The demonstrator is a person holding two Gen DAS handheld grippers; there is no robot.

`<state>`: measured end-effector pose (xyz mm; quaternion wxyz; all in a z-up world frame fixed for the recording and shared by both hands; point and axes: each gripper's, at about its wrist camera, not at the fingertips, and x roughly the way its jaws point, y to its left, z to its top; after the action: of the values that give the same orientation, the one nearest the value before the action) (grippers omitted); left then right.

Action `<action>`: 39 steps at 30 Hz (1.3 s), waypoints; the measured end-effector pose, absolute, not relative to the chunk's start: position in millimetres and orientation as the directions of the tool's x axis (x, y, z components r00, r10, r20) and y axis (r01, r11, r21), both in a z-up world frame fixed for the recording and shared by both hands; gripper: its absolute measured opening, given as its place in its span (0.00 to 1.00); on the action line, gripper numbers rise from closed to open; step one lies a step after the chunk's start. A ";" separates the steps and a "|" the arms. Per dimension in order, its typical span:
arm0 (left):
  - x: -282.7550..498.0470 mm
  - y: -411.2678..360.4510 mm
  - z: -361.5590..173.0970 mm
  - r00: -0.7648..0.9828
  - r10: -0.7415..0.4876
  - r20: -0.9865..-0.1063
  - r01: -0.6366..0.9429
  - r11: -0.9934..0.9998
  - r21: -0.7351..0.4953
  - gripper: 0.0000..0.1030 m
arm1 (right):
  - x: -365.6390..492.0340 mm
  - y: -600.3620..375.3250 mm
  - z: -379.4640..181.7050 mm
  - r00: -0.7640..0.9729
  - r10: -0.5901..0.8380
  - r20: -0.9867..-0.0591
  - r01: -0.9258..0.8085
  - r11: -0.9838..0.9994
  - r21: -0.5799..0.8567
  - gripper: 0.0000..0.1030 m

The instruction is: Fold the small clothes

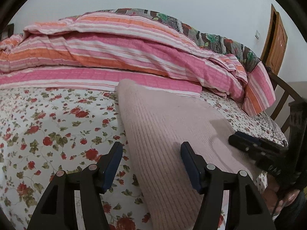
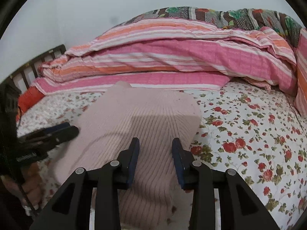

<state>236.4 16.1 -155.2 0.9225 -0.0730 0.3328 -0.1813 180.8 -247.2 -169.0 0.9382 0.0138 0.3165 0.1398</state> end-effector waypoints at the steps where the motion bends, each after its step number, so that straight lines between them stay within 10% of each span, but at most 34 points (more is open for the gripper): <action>1: 234.5 15.3 -153.7 0.713 -0.383 -0.587 0.289 0.924 -0.251 0.59 | 178.9 -249.2 -164.8 0.763 0.259 -0.592 -0.237 0.965 0.115 0.44; 17: 132.0 3.6 -80.3 0.756 -0.259 -0.601 0.209 0.966 -0.154 0.79 | 71.1 -277.0 -104.1 0.773 0.071 -0.630 -0.035 0.997 0.068 0.58; 26: 61.1 8.3 -21.3 0.807 -0.200 -0.555 0.173 0.980 -0.101 0.86 | -4.1 -272.3 -54.1 0.847 0.036 -0.530 -0.028 0.999 0.024 0.95; 39: 9.3 3.0 5.6 0.840 -0.176 -0.513 0.163 0.984 -0.071 0.87 | -50.4 -276.7 -37.0 0.858 0.025 -0.514 -0.012 1.000 0.029 0.98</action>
<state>9.3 3.0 5.6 0.9592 -0.0121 0.2684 -0.0886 -50.4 -276.7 -37.0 0.9637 0.0122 0.2667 0.0097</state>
